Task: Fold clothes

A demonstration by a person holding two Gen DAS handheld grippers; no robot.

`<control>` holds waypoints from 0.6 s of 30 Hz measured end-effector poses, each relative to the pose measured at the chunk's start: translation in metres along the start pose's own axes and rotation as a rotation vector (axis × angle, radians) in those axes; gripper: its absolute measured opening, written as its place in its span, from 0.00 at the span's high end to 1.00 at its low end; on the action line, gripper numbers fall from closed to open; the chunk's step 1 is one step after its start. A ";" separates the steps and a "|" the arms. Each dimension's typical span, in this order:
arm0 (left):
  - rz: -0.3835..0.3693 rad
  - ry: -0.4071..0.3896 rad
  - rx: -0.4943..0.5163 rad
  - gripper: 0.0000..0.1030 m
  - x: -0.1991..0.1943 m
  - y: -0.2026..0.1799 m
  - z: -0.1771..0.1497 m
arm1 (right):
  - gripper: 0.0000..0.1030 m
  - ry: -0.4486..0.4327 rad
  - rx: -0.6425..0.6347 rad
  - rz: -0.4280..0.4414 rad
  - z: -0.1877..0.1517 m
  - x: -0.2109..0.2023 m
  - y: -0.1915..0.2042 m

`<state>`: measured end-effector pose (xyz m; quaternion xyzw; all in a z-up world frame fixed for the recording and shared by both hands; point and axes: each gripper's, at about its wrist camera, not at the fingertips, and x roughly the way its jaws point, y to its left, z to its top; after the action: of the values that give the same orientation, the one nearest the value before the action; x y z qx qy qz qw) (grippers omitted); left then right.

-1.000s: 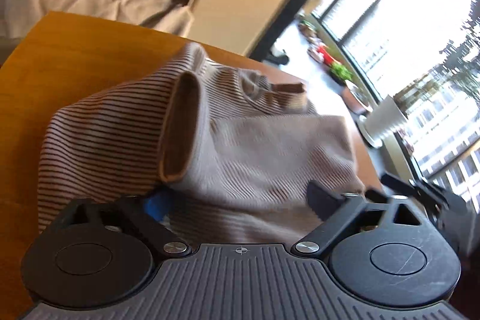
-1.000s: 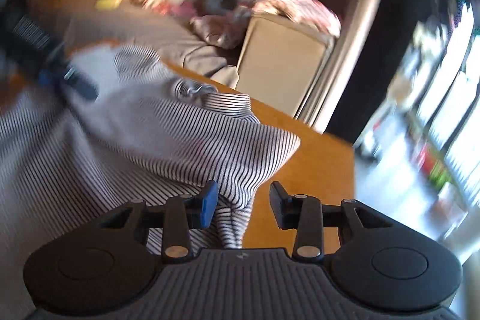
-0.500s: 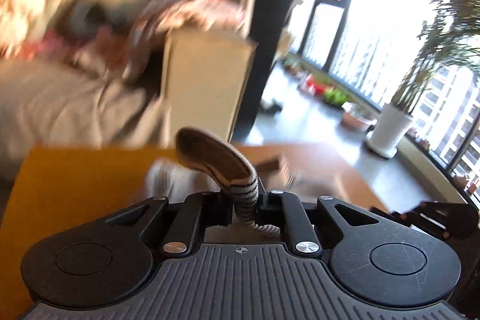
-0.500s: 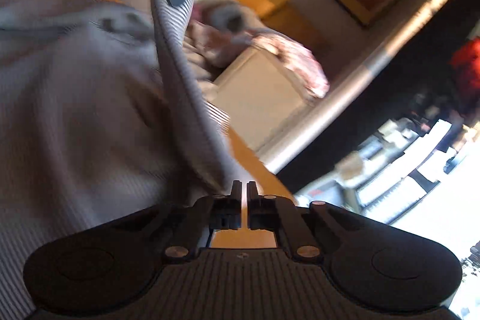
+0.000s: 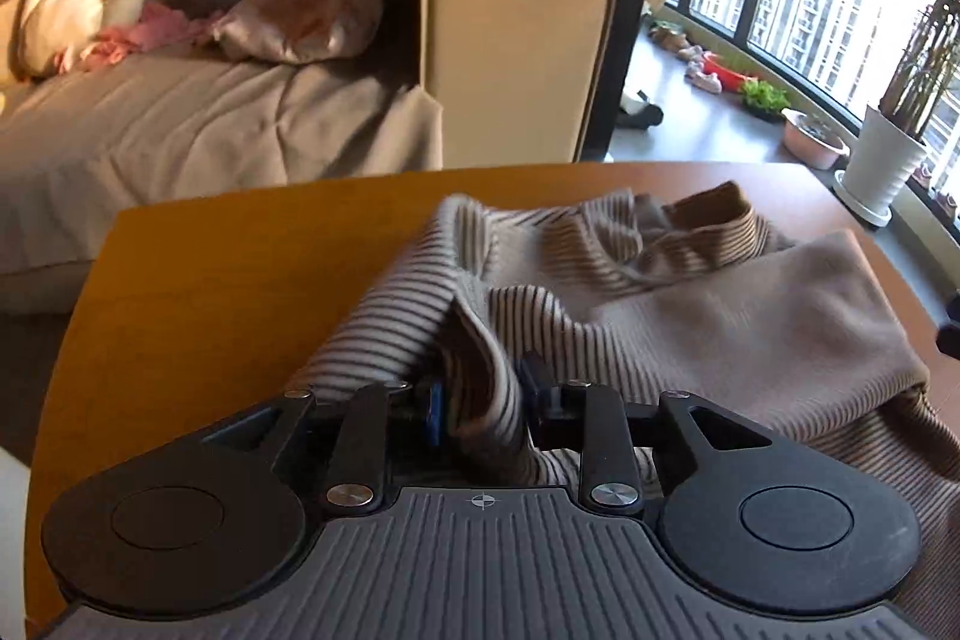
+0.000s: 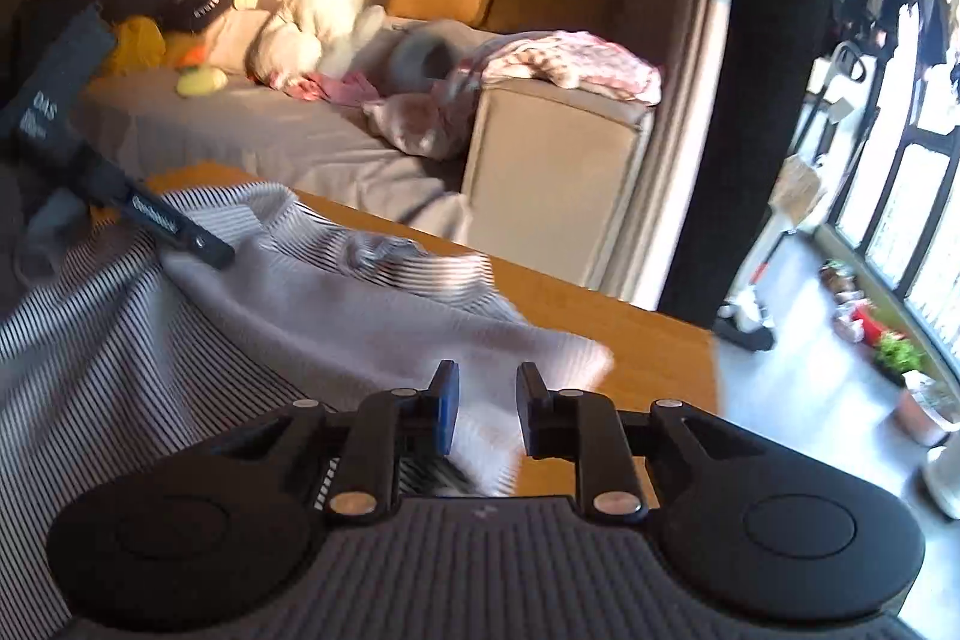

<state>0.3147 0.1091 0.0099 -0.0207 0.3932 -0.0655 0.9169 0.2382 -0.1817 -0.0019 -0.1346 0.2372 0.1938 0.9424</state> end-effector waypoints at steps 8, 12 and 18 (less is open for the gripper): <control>-0.012 0.026 -0.075 0.70 -0.020 0.007 -0.003 | 0.59 0.099 0.202 -0.076 0.022 0.072 -0.024; -0.074 0.017 -0.094 0.56 -0.021 0.005 -0.002 | 0.55 0.064 0.256 -0.074 0.023 0.074 -0.038; -0.095 -0.079 -0.026 0.87 -0.026 -0.019 0.011 | 0.92 0.007 0.337 -0.068 0.024 0.075 -0.059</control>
<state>0.3029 0.0939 0.0382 -0.0539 0.3564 -0.1028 0.9271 0.3340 -0.2033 -0.0098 0.0165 0.2650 0.1189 0.9567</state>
